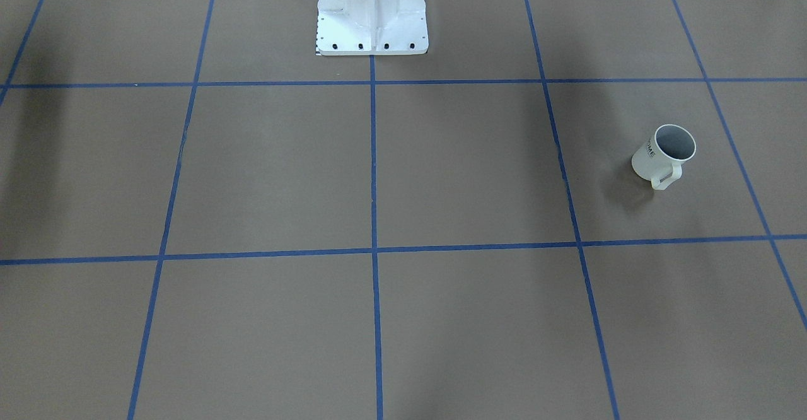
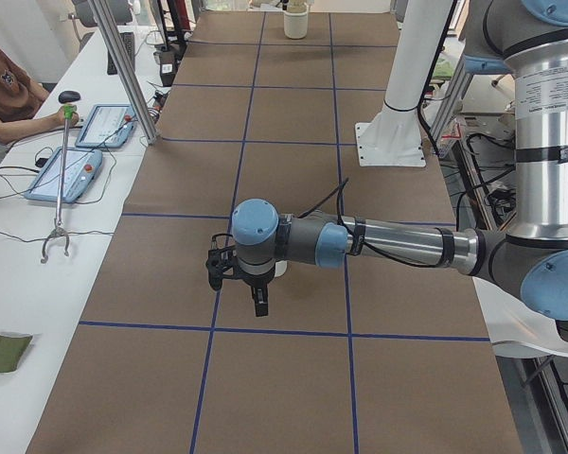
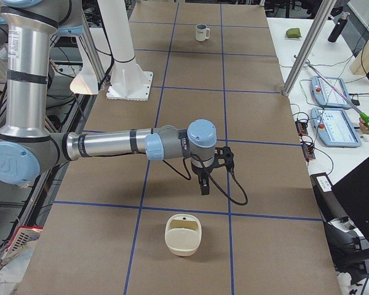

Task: Left arm hands cup to right arm to dump lemon

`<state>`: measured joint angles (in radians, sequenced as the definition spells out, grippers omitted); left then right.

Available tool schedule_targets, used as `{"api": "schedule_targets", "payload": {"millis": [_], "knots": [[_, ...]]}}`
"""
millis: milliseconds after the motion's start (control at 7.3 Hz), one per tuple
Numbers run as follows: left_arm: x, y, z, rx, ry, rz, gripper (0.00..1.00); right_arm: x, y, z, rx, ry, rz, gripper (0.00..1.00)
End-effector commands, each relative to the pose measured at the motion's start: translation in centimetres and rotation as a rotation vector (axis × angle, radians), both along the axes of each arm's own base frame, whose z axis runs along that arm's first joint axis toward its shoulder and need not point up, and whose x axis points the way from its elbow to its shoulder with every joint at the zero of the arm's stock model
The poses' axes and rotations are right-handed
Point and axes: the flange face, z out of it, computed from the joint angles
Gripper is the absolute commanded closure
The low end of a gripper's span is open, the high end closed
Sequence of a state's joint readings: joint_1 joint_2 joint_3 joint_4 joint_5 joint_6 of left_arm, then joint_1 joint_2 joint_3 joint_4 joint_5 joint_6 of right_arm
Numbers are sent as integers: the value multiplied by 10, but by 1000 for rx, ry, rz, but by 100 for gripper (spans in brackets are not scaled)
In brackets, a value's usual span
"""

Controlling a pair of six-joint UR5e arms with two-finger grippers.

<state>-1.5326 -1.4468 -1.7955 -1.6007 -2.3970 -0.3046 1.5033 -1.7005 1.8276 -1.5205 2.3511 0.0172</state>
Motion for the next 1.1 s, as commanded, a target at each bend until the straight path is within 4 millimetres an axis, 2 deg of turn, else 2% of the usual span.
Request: {"api": "schedule_targets", "payload": {"millis": [0, 411, 685, 822, 959], "knots": [[0, 4, 0, 8, 8, 4, 0, -1, -1, 1, -2, -2, -2, 0], [1, 4, -1, 9, 0, 0, 0, -1, -5, -7, 9, -5, 3, 0], [2, 3, 1, 7, 7, 3, 0, -3, -7, -4, -1, -3, 2, 0], [7, 2, -3, 20, 13, 12, 0, -4, -7, -4, -1, -9, -1, 0], [22, 0, -13, 68, 62, 51, 0, -6, -6, -6, -1, -27, -4, 0]]}}
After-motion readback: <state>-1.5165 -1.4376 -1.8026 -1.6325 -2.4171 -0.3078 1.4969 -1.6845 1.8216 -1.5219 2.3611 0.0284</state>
